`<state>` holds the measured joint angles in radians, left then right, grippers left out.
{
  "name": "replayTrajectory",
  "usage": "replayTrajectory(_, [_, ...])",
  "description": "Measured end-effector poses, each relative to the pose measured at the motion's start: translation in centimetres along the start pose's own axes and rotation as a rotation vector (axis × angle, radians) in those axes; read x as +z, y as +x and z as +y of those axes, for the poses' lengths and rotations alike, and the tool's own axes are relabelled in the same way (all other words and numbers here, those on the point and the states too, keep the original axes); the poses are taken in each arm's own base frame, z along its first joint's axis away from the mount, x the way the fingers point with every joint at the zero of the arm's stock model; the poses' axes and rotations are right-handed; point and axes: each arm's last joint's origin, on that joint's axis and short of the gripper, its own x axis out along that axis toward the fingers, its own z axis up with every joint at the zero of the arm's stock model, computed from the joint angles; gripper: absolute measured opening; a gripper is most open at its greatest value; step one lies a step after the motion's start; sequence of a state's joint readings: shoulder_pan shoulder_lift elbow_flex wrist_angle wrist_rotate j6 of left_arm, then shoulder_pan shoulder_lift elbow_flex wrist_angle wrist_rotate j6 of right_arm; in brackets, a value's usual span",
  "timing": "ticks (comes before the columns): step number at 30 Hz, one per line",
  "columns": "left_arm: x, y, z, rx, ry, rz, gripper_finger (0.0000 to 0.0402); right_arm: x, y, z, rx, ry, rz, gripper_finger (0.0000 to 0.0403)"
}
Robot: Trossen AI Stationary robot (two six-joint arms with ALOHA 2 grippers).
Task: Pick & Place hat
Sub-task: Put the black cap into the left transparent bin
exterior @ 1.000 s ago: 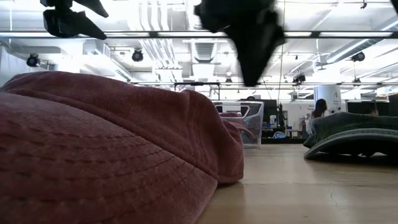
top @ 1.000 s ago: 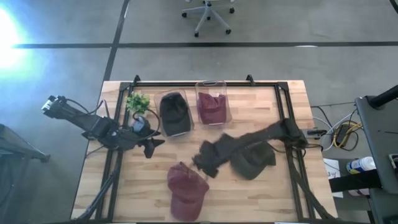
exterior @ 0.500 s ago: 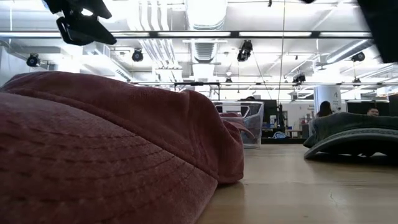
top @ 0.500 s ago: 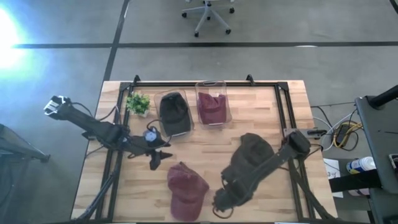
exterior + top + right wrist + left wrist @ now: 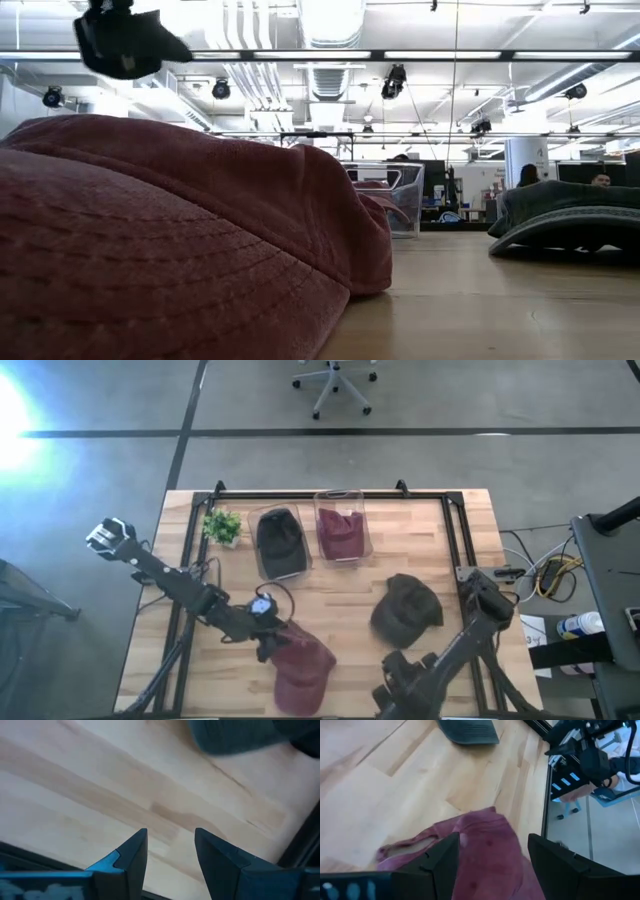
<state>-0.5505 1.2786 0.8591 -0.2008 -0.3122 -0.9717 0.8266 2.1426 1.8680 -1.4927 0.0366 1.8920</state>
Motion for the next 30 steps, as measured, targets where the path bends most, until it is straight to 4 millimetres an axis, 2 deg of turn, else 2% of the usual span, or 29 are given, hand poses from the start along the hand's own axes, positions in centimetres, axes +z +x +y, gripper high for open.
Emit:
replayTrajectory(5, [0.9,2.1,-2.6,0.0,0.016,-0.003,0.0229,-1.9,0.9,-1.1,-0.044,-0.041,-0.025,0.0162])
replayTrajectory(10, [1.1,5.1,-4.6,0.015,0.042,0.012,0.0229,-1.6,1.1,-2.0,-0.108,-0.074,-0.079,0.0162])
replayTrajectory(14, [1.4,7.9,-6.0,0.031,0.041,0.014,0.0229,-0.7,1.2,-3.1,-0.095,-0.048,-0.173,0.0162])
replayTrajectory(21, [2.0,14.2,-7.4,0.077,0.023,0.007,0.0229,0.8,1.9,-5.8,-0.139,-0.048,-0.242,0.0162])
replayTrajectory(25, [2.5,17.1,-8.0,0.085,0.01,-0.007,0.0229,2.4,3.0,-8.0,-0.205,-0.026,-0.245,0.0162])
replayTrajectory(30, [3.0,19.6,-8.5,0.086,-0.018,-0.023,0.0229,4.3,3.0,-11.3,-0.221,0.04,-0.231,0.0162])
